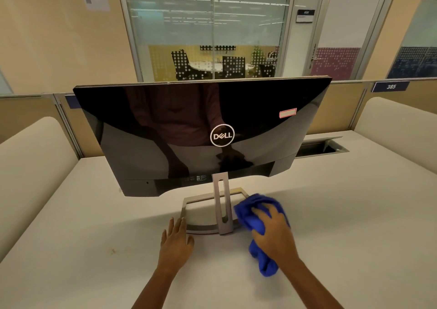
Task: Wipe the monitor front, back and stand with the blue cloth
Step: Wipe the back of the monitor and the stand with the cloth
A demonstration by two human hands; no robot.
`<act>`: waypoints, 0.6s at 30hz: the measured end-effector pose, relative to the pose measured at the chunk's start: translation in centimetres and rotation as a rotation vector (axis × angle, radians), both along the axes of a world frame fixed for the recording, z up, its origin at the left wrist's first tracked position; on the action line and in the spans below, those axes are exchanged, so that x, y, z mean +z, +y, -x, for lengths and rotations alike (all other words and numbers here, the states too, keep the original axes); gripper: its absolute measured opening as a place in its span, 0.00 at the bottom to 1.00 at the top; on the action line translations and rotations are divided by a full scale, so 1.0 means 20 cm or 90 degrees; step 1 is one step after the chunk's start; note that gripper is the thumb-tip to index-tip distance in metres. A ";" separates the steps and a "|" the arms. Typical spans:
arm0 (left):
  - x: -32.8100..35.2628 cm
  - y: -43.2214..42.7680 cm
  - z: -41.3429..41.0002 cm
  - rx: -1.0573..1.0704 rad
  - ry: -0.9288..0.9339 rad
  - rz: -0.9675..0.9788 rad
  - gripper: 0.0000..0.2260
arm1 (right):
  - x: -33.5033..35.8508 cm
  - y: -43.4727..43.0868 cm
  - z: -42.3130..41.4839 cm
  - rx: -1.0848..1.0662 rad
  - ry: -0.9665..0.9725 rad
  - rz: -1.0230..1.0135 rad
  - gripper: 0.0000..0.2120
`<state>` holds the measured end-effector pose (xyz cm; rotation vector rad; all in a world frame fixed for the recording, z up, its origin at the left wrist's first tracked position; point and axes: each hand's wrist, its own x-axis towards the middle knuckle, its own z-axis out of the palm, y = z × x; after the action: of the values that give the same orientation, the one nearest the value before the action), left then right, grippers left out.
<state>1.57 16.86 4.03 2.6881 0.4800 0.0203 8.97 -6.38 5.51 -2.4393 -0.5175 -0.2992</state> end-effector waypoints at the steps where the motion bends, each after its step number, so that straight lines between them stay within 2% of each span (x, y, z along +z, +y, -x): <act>1: 0.00 0.00 0.00 0.007 0.001 -0.004 0.26 | 0.02 -0.02 -0.05 -0.019 0.002 0.001 0.26; 4: -0.01 0.01 -0.01 0.022 0.005 0.003 0.26 | 0.08 -0.02 -0.19 -0.007 -0.026 0.139 0.24; 8: -0.03 0.00 -0.02 0.035 0.017 0.000 0.26 | 0.10 0.12 -0.32 0.125 -0.011 0.351 0.28; 11: -0.04 0.00 -0.03 0.048 0.024 -0.012 0.25 | 0.07 0.25 -0.38 0.257 -0.057 0.435 0.26; 13: -0.05 0.00 -0.04 0.052 0.028 -0.017 0.25 | 0.02 0.29 -0.43 0.245 -0.055 0.475 0.24; 18: -0.05 0.01 -0.04 0.057 0.024 -0.005 0.25 | 0.01 0.32 -0.44 0.161 0.010 0.411 0.19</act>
<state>2.32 17.09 3.05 2.6761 0.6132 -0.0032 17.87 -0.05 5.67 -2.9352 -1.0334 0.0040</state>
